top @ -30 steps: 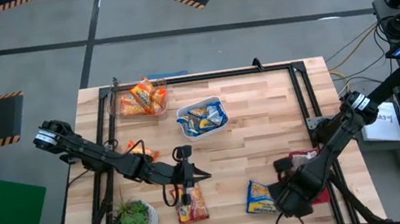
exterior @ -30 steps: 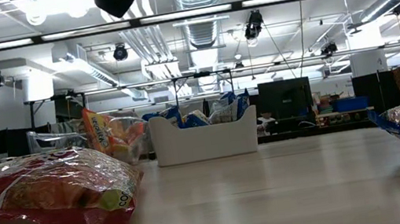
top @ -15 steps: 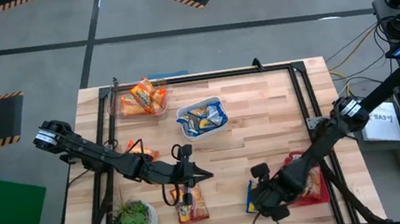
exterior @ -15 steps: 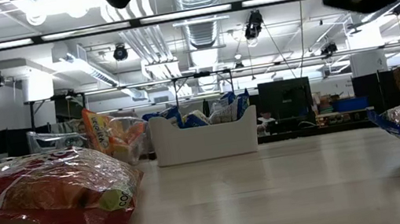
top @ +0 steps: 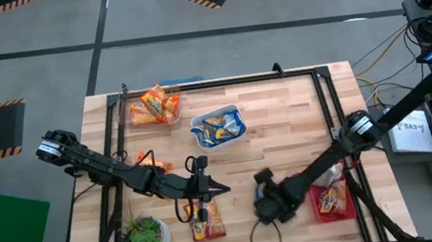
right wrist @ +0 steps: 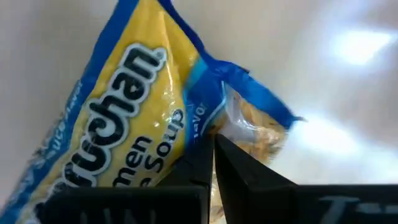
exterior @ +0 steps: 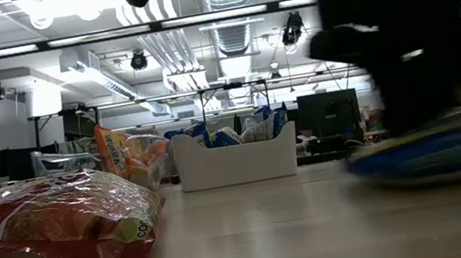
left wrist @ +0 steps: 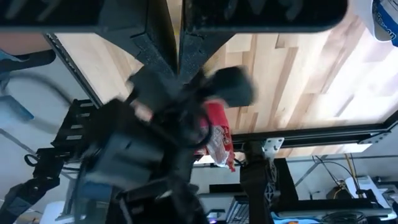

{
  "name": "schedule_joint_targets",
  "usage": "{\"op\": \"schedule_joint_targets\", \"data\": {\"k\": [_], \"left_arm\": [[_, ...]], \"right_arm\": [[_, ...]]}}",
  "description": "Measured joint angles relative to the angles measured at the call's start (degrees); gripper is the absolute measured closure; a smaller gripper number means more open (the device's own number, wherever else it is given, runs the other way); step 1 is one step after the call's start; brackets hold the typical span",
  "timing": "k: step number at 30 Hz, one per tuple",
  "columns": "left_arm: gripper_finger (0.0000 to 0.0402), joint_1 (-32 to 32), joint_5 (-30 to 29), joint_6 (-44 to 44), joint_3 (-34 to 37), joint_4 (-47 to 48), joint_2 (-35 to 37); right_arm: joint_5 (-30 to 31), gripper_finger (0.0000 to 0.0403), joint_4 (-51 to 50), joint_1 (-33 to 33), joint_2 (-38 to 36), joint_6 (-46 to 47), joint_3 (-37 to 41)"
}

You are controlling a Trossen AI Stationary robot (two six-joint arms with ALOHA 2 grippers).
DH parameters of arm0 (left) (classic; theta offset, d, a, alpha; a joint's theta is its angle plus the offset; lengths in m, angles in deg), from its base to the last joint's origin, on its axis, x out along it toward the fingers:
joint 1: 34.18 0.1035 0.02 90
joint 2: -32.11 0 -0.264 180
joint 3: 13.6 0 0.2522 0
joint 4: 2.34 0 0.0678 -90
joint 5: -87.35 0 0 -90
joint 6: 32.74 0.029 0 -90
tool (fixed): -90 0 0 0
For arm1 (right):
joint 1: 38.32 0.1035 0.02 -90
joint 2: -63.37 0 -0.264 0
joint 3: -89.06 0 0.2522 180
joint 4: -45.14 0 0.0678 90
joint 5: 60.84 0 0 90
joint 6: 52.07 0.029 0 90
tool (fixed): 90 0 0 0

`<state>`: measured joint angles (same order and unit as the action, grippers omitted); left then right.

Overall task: Sort Maruchan noodles
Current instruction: Put the blue noodle pack into the white bin

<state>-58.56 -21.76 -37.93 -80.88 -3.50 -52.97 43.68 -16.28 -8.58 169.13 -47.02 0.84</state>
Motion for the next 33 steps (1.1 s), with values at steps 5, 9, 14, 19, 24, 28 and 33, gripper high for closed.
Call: {"op": "schedule_joint_targets", "data": {"k": [5, 9, 14, 19, 24, 28, 33], "left_arm": [[0.0402, 0.0, -2.8, 0.8, 0.0, 0.2, 0.0], [0.0402, 0.0, -3.5, -0.1, 0.0, 2.7, 0.0], [0.0402, 0.0, -4.7, -2.2, 0.4, 4.5, -0.9], [0.0402, 0.2, -5.5, -3.8, 0.5, 4.6, -4.5], [0.0402, 0.9, -6.0, -5.2, 0.2, 4.4, -9.4], [0.0402, 2.0, -6.0, -5.8, -1.0, 4.3, -13.7], [0.0402, 3.6, -5.7, -6.1, -2.7, 4.7, -18.6]], "right_arm": [[15.1, 0.0394, 9.8, -6.6, -0.6, -8.5, -0.1], [9.7, 0.0394, 13.3, -11.2, -3.7, -9.7, -0.2], [7.3, 0.0394, 13.2, -13.8, -8.0, -7.8, 0.4], [6.0, 0.0394, 14.7, -14.3, -11.9, -5.6, 3.1], [6.0, 0.0394, 22.5, -14.3, -16.5, -5.0, 10.2], [6.0, 0.0394, 34.8, -14.5, -20.7, -4.8, 18.6], [6.1, 0.0394, 45.3, -15.6, -25.6, 0.3, 27.5]]}}
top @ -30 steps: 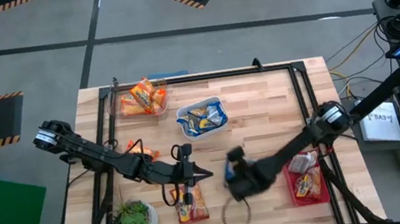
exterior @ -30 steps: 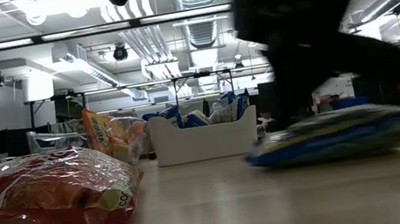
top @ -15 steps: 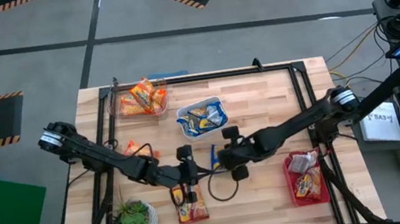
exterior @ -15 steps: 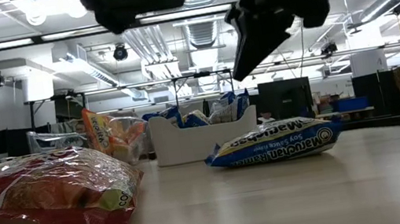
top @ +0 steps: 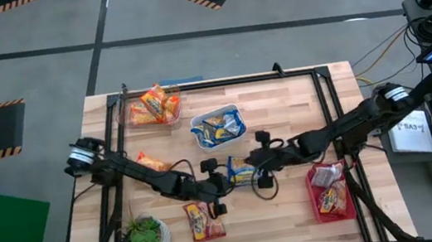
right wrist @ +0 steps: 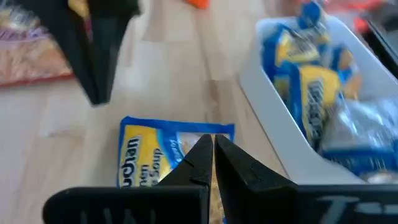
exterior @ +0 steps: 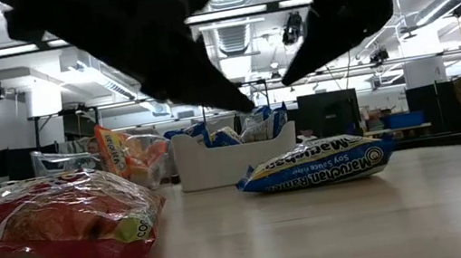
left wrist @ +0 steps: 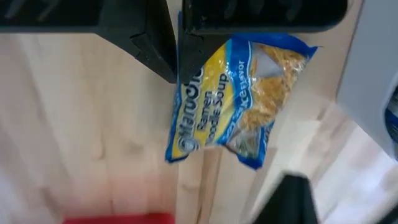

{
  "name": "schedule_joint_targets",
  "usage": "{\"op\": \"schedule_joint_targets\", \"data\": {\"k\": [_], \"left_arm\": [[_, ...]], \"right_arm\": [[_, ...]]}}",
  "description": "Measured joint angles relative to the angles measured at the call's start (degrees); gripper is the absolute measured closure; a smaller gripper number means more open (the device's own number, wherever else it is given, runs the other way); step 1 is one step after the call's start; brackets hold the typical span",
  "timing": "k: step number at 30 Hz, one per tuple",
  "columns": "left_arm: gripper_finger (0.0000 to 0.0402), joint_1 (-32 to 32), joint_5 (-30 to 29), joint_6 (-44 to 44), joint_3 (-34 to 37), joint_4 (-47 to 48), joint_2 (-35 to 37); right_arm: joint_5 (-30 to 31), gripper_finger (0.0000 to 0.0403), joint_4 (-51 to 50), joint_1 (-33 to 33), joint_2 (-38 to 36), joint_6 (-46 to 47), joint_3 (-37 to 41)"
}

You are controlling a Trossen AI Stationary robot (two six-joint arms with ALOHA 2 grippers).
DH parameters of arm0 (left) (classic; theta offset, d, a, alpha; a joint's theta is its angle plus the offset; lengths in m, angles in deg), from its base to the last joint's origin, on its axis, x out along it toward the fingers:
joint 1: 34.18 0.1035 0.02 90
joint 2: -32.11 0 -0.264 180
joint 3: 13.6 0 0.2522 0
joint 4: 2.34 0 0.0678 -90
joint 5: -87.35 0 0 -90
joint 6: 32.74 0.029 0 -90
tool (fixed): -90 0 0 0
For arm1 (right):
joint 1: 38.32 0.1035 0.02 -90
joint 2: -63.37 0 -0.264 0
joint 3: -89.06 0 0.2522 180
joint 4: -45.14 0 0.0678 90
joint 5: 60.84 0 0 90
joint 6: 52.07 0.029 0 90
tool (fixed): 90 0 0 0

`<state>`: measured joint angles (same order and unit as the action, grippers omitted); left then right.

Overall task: Sort Maruchan noodles
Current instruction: Put the blue noodle pack into the white bin

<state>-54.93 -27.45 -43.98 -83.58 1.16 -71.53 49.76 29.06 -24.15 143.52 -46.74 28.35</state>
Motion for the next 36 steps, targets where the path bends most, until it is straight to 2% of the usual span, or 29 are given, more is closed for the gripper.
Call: {"op": "schedule_joint_targets", "data": {"k": [7, 12, 16, 19, 23, 30, 36], "left_arm": [[0.0402, 1.9, 0.3, 0.0, -1.4, 0.0, -4.7], [0.0402, 2.8, 0.3, -1.0, -1.9, -0.4, -6.6], [0.0402, 2.9, 0.4, -1.4, -1.9, -0.2, -7.3], [0.0402, 2.9, 0.4, -1.8, -1.9, 0.7, -7.3], [0.0402, 2.9, 0.4, -1.8, -1.8, 1.0, -7.3], [0.0402, 2.9, 0.4, -1.9, -1.2, 1.0, -7.3], [0.0402, 2.9, 0.4, -2.8, -0.7, 0.8, -7.3]], "right_arm": [[0.3, 0.0394, 0.7, -1.8, -5.0, 11.6, 6.2], [0.0, 0.0394, -3.8, -4.8, -6.7, 30.0, 7.1], [-7.2, 0.0378, -8.3, -7.6, -7.1, 36.2, 7.1], [-12.4, 0.0345, -9.0, -9.0, -7.0, 38.5, 7.1], [-16.2, 0.0282, -9.1, -9.5, -6.9, 39.1, 7.1], [-18.1, 0.0173, -9.3, -9.5, -5.9, 41.8, 8.2], [-18.1, 0.0110, -5.1, -9.5, -1.8, 44.3, 10.2]]}}
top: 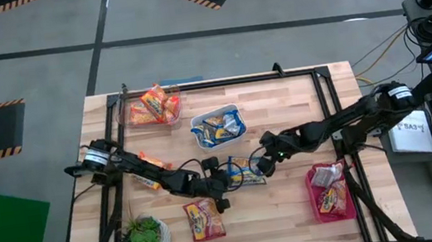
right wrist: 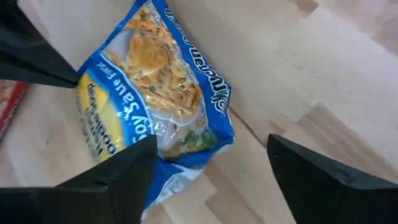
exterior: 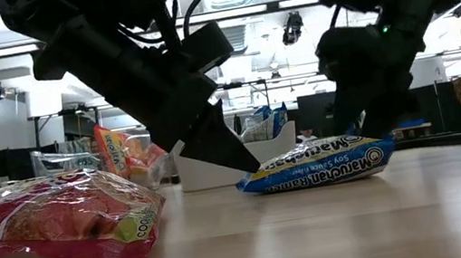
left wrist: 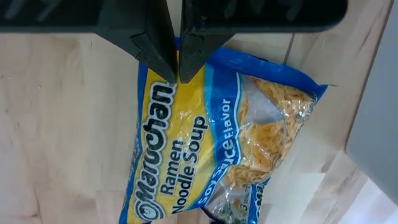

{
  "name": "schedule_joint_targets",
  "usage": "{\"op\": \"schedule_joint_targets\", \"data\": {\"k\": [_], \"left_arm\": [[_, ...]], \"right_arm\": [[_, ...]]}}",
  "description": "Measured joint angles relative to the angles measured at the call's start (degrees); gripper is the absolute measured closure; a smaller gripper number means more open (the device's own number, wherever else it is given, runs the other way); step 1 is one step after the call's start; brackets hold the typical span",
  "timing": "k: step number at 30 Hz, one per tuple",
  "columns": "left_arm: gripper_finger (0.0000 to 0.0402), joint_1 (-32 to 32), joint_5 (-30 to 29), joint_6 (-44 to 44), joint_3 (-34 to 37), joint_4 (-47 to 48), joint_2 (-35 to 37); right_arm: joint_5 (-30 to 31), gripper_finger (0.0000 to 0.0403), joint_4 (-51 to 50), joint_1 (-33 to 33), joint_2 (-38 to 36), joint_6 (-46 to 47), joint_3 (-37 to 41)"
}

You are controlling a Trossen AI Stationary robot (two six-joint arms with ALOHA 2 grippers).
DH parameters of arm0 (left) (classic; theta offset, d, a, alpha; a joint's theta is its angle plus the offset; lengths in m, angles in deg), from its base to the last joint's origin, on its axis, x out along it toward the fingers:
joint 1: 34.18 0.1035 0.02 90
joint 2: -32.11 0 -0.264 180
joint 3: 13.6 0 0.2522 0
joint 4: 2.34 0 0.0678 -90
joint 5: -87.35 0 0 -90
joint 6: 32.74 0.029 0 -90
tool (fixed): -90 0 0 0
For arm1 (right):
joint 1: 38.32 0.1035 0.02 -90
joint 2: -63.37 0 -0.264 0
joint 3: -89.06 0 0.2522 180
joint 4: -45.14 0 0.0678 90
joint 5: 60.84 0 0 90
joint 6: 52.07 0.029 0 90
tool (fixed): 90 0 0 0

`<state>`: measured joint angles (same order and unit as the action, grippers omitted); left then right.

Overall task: Sort Maruchan noodles
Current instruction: Put the blue noodle pack into the white bin

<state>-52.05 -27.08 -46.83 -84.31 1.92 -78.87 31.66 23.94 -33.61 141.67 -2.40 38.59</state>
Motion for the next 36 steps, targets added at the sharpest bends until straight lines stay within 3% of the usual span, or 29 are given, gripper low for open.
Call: {"op": "schedule_joint_targets", "data": {"k": [8, 17, 22, 36], "left_arm": [[0.0402, 0.1, -0.1, -0.5, 0.1, -0.9, -1.3], [0.0402, 0.1, -0.6, -1.8, 0.0, -1.3, -3.1], [0.0402, 0.2, -0.5, -1.7, 0.0, -1.5, -3.1], [0.0402, 0.0, 0.1, -1.3, -0.1, 0.2, -1.5]], "right_arm": [[-3.8, 0.0074, 9.8, 0.0, 5.7, 0.0, 0.0], [-9.0, 0.0095, 23.7, 0.0, 11.6, -0.6, -0.1], [-9.0, 0.0139, 26.0, 0.0, 13.0, -0.8, -0.4], [-9.6, 0.0322, 27.1, 0.0, 12.5, -1.7, -0.5]]}}
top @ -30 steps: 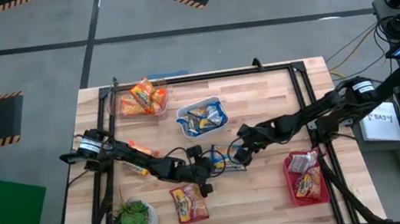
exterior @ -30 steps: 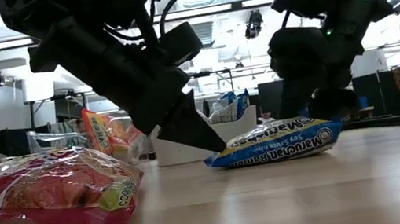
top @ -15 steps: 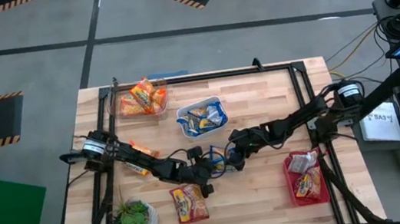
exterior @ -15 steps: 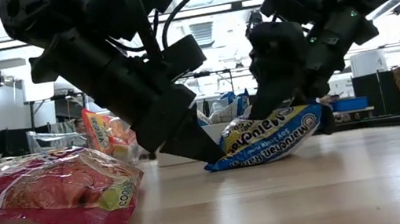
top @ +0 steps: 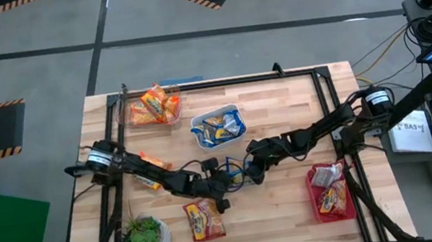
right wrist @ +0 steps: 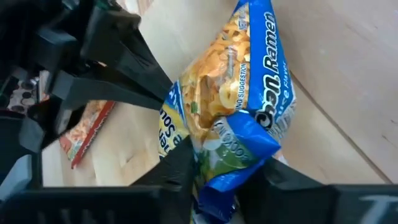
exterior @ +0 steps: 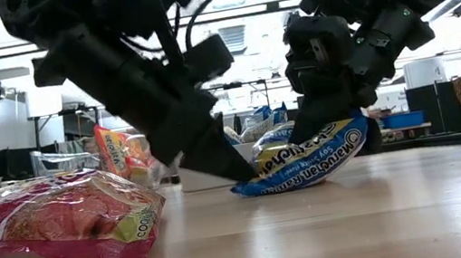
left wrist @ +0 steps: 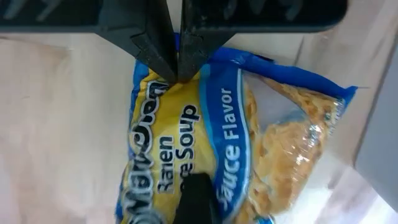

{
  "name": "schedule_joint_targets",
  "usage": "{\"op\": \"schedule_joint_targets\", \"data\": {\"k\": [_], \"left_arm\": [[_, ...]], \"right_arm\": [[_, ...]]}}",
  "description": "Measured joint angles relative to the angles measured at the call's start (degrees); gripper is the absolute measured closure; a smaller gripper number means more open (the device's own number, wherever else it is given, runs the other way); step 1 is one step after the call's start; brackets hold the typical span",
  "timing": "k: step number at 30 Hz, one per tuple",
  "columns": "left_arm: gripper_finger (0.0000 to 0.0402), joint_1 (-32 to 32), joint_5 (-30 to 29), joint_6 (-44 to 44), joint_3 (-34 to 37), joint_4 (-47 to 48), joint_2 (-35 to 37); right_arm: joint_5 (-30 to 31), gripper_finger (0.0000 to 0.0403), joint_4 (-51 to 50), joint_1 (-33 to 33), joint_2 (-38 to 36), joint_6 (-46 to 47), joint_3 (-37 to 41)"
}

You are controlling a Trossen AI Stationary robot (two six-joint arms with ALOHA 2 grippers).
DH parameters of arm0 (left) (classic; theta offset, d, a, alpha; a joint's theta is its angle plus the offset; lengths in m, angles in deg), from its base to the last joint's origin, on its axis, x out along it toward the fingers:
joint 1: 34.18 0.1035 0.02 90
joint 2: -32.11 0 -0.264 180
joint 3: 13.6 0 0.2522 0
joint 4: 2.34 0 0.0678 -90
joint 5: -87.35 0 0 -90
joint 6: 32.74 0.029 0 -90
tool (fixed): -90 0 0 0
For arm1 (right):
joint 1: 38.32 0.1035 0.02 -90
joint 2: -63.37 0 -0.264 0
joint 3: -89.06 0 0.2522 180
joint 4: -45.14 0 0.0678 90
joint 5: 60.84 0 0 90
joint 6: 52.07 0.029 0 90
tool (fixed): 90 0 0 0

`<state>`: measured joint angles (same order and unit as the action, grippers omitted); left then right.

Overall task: Sort Maruchan noodles
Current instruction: Put the blue noodle pack into the white bin

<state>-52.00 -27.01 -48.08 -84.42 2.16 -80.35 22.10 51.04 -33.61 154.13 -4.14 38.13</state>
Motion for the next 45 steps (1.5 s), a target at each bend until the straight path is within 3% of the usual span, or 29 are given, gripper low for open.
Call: {"op": "schedule_joint_targets", "data": {"k": [8, 15, 23, 28, 36, 45], "left_arm": [[0.0402, -0.7, -0.1, 4.0, 0.0, 6.7, 7.4], [0.0402, -1.6, -0.5, 13.0, 0.2, 14.0, 19.7], [0.0402, -1.6, -2.0, 23.4, 1.3, 14.1, 34.3], [0.0402, -1.6, -2.8, 24.3, 4.3, 12.0, 40.9], [0.0402, -1.6, -3.7, 27.1, 15.2, -2.0, 50.3], [0.0402, -1.6, -3.7, 28.4, 18.4, -3.7, 57.1]], "right_arm": [[-0.9, 0.0380, 0.1, 0.0, -2.2, -1.9, 0.0], [-0.5, 0.0383, 0.6, 0.0, -5.6, -3.1, 0.0], [-0.4, 0.0384, 0.1, -0.4, -9.8, -3.5, -0.8], [-0.8, 0.0384, -2.2, -2.3, -10.1, -5.8, -5.9], [-0.9, 0.0384, -22.7, -9.8, -10.0, -15.9, -20.3], [-1.0, 0.0384, -29.7, -19.1, -9.3, -23.1, -28.7]]}}
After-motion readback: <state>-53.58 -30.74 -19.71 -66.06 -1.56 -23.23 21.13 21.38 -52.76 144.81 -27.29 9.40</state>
